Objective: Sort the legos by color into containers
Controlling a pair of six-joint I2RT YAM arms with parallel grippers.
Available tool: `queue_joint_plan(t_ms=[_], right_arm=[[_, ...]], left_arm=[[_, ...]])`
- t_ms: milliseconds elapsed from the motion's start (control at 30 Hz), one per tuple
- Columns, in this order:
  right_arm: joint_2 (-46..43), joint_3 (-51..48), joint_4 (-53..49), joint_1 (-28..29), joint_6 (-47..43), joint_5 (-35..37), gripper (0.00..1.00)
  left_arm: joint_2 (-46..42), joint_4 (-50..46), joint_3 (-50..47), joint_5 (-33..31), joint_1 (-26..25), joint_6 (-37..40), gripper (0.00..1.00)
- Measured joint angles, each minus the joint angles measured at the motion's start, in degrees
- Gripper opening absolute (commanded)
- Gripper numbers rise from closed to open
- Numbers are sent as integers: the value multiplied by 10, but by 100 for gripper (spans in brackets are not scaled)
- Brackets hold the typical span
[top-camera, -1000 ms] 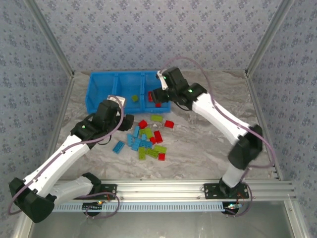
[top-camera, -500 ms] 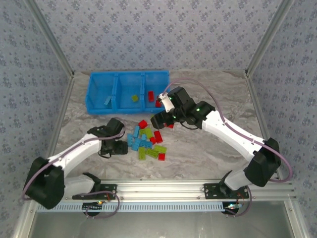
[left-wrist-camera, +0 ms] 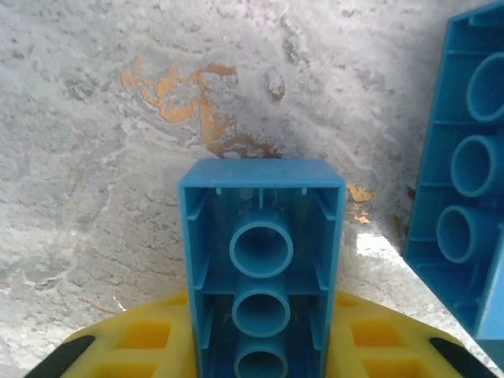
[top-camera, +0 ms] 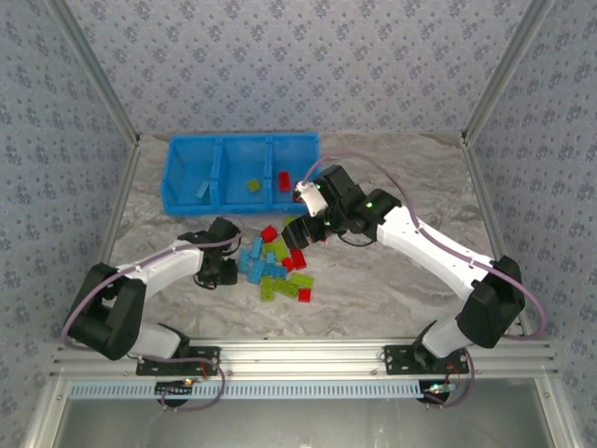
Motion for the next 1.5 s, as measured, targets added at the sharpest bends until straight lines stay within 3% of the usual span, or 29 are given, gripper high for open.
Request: queue_joint_plan(t_ms=[133,333,467,600,767,933,1067,1300,1400,1500], right_arm=[[28,28,-42,15,-4,0,81],[25,49,-63,20,-4,46,82],[16,50,-62,11,-4,68,82],[15,50,-60,3,1,78,82],[-1,42,-56,5,11,87,82],[-53,11,-54,6,26,98,82],[-77,-3,-49,6,36,104,82],[-75,-14,-27,6,53,113,82],[-61,-14,-14,10,73,132,80],[-34,-19,7,18,104,157,79]], left_arm=[[-20,0,0,1,0,-9,22],[-143,-52,56,-53,5,-17,19],[-168,-49,151,-79,73,10,19],[-72,-19,250,-82,158,52,19],[113,16,364,-62,215,92,22],[255,19,455,-40,239,122,39],[282,17,476,-23,246,139,54],[203,-11,484,0,243,154,57],[106,-33,475,13,226,160,57],[-28,-37,440,41,158,190,57]])
